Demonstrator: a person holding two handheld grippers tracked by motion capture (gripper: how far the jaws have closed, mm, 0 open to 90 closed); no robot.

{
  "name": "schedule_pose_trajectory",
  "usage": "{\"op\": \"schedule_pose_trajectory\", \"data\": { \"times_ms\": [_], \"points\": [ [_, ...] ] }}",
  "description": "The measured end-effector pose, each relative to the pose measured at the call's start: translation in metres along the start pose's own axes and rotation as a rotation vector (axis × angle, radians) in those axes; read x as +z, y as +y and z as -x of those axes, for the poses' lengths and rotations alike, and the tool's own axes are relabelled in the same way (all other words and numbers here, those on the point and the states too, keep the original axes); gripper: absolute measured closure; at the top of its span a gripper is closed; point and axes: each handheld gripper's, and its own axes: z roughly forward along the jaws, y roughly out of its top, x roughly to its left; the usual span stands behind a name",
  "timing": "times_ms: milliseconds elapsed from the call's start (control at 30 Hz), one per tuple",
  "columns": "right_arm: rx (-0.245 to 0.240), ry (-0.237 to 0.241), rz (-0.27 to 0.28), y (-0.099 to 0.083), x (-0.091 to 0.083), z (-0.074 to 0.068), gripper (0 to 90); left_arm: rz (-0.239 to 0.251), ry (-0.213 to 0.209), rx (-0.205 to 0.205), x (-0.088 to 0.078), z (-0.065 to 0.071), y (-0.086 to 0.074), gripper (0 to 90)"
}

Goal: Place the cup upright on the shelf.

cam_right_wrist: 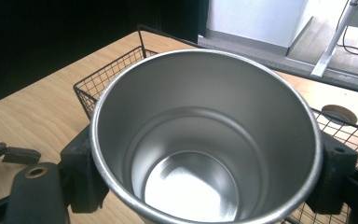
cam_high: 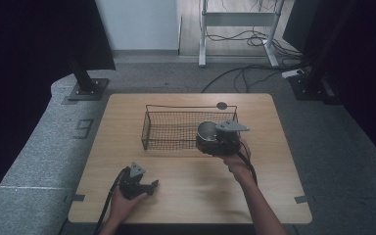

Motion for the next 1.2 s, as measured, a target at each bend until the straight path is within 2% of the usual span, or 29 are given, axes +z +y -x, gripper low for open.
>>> {"op": "schedule_pose_trajectory", "data": {
  "times_ms": [633, 1200],
  "points": [
    [0.023, -0.016, -0.007, 0.007, 0.019, 0.007, 18.3, 0.000, 0.000, -0.001, 0.000, 0.000, 0.000, 17.3],
    [0.028, -0.034, -0.022, 0.020, 0.034, 0.014, 18.3, 0.001, 0.000, -0.001, 0.000, 0.000, 0.000, 17.3]
  ]
}}
